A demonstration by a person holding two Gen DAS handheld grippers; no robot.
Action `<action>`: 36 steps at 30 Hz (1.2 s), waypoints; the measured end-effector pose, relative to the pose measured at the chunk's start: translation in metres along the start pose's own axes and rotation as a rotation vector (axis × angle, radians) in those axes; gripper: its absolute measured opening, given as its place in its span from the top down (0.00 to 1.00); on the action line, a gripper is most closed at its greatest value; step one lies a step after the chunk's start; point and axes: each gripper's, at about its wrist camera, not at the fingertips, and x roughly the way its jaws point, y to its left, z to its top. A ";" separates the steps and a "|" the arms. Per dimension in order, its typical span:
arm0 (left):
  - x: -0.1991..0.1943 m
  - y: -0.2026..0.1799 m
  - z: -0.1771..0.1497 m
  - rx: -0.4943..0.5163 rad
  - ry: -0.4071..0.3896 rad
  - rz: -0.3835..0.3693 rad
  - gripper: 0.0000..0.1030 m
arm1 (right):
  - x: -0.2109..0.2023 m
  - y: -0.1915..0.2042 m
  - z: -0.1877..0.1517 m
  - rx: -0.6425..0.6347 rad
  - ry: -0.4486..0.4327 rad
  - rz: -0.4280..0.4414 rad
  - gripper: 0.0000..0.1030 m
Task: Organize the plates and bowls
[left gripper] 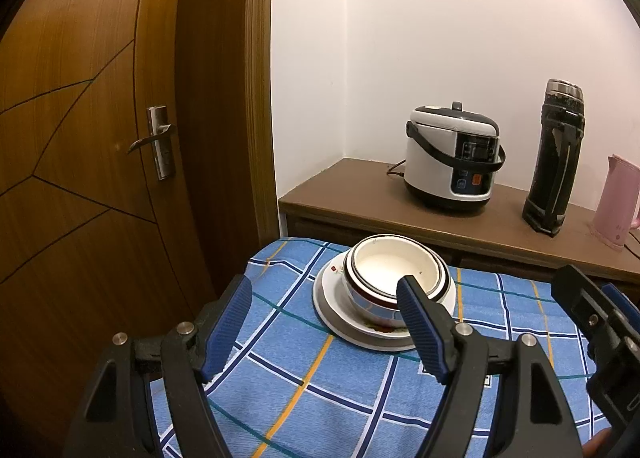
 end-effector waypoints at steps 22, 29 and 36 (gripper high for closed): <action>-0.001 0.002 0.004 0.026 -0.017 0.041 0.25 | -0.004 -0.002 0.001 0.006 -0.013 -0.011 0.09; -0.002 0.001 0.004 0.033 -0.021 0.062 0.25 | -0.007 -0.003 0.001 0.009 -0.021 -0.014 0.09; -0.002 0.001 0.005 0.020 -0.017 0.041 0.25 | -0.008 -0.003 0.002 0.009 -0.023 -0.012 0.09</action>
